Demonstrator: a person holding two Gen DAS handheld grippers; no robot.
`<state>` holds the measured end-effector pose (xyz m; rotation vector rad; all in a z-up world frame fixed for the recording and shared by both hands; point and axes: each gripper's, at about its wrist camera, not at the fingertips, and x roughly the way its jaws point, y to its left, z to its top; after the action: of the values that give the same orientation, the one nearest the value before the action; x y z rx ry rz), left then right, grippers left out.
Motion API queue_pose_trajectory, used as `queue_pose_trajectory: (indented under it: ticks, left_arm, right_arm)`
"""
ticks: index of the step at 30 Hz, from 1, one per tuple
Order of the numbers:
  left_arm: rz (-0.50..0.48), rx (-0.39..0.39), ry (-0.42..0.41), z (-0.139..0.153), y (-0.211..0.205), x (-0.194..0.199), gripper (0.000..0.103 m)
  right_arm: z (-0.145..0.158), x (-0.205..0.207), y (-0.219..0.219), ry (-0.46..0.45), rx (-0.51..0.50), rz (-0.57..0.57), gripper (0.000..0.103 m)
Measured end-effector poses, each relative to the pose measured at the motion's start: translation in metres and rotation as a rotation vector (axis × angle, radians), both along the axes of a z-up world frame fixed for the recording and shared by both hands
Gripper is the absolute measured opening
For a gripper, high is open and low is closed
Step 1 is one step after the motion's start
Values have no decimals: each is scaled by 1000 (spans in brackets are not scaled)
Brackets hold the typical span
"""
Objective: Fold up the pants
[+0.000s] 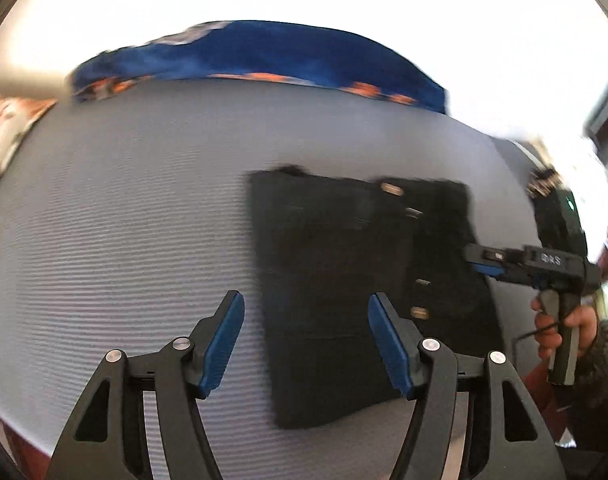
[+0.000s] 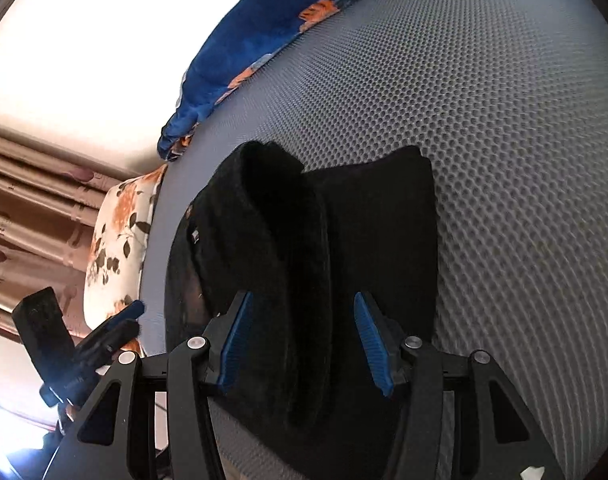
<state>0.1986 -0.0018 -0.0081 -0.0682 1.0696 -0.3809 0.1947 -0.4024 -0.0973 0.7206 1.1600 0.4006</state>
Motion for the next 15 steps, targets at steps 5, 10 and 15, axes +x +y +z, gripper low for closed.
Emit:
queue_pose_trajectory:
  ticks: [5,10,15]
  left_arm:
    - [32,85,-49,18,39,10,67]
    - [13,112,-38,-1,28,17,69]
    - [7,4,5,-23,1,15,69]
  right_arm:
    - [-6,14,13,-9,43,20,38]
    - [12,9,28,-46,-47,8,10]
    - [54,-14,25,-111,-132,-51,9]
